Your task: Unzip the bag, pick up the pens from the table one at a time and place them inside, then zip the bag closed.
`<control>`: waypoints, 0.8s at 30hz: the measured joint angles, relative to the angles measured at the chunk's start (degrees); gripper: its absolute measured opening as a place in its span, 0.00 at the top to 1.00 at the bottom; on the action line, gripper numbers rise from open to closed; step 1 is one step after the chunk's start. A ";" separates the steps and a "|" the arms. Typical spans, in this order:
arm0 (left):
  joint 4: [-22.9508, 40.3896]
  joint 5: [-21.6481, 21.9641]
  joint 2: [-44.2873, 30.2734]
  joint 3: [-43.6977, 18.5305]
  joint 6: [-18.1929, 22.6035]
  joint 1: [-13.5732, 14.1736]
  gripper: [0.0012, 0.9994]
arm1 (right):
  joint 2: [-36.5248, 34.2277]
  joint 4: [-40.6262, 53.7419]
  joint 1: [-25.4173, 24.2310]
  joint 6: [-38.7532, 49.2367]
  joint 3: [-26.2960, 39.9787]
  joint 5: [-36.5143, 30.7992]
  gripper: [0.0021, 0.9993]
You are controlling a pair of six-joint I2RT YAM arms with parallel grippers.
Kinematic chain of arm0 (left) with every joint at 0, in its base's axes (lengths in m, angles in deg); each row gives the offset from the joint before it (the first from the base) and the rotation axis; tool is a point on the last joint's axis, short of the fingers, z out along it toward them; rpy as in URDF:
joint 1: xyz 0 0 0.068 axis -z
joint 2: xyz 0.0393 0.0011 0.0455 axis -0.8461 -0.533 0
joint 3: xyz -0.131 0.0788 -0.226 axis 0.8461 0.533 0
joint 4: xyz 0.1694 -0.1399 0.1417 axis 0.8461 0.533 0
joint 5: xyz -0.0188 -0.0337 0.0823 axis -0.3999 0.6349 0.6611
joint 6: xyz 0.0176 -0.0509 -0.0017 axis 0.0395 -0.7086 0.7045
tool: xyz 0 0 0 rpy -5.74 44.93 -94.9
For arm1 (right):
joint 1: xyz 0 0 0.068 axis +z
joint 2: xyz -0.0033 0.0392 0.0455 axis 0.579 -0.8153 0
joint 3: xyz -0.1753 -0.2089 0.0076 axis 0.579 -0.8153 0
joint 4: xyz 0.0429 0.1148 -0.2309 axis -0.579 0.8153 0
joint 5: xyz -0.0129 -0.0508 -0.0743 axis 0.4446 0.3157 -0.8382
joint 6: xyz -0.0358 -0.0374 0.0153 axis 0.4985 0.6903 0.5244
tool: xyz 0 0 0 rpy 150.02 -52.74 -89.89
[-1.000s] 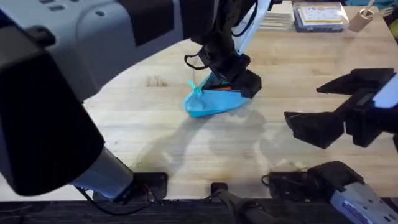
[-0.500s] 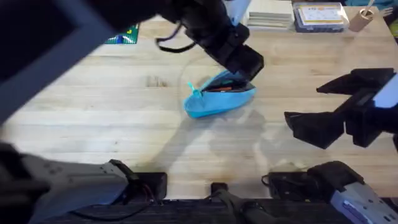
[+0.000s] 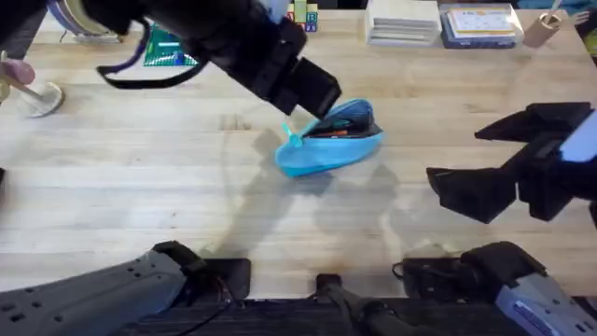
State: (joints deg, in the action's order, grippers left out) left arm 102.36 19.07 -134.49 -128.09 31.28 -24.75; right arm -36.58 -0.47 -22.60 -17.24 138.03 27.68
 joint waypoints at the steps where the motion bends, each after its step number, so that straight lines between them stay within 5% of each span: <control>1: 0.10 0.17 0.30 0.00 -0.01 -0.34 0.00 | 0.00 0.02 0.00 0.00 0.00 0.00 0.00; 11: -5.87 -1.39 9.06 8.55 -0.17 -3.37 0.01 | 0.00 0.02 0.00 0.00 0.00 0.00 0.00; 18: -8.59 -5.75 15.89 17.81 -0.16 -8.18 0.01 | 0.00 0.00 0.00 0.00 0.00 0.00 0.00; 24: -8.66 -6.84 19.09 18.99 -0.17 -11.58 0.01 | 0.00 0.02 0.00 0.00 0.00 0.00 0.00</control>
State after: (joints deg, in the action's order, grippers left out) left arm 93.70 12.23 -115.40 -109.10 31.12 -36.33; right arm -36.58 -0.45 -22.60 -17.24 138.03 27.68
